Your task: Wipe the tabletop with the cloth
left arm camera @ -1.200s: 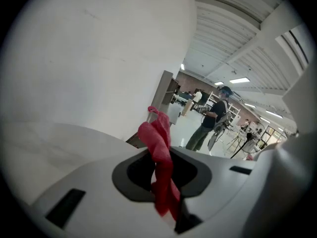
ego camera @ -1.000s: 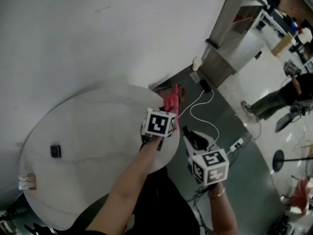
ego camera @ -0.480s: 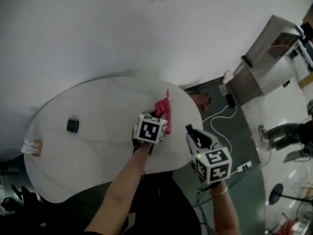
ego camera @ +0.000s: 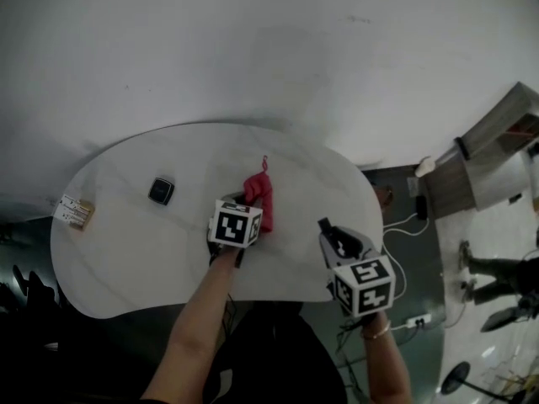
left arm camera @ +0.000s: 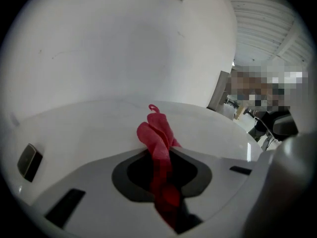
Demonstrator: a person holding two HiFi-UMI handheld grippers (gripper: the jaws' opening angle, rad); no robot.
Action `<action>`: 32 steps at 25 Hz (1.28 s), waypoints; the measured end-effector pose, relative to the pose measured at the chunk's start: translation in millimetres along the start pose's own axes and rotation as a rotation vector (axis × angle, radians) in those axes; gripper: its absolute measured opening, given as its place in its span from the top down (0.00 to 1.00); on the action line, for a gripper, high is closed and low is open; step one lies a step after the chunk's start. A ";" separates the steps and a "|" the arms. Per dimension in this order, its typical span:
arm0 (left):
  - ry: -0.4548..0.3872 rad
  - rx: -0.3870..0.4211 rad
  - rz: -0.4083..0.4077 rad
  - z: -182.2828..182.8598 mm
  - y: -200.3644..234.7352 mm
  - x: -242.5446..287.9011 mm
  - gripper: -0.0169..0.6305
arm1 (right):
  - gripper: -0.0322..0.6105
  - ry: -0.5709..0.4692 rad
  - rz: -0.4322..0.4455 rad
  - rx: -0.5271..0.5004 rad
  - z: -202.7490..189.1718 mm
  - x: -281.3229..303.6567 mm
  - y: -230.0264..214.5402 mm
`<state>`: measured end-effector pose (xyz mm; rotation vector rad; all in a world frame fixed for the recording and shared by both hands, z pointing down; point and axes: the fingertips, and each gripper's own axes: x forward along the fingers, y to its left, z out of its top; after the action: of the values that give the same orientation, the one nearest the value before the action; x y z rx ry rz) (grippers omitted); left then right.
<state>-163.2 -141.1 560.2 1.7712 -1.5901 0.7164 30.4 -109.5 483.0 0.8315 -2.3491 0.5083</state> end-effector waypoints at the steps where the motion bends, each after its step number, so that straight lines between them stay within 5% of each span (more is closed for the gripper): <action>1: 0.000 -0.008 0.013 -2.7 8.3 -4.0 0.88 | 0.81 0.004 0.007 -0.007 0.0 2.7 3.7; 13: -0.092 -0.067 0.120 -8.9 77.2 -58.6 0.88 | 0.81 -0.008 0.012 -0.057 21.8 27.7 18.2; 32: -0.325 -0.033 0.027 61.8 9.7 -95.2 0.88 | 0.81 -0.025 -0.053 -0.127 56.9 43.2 21.3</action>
<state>-185.3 -127.9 449.2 1.9187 -1.8273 0.4254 -33.8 -142.6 464.5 0.8432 -2.3475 0.3249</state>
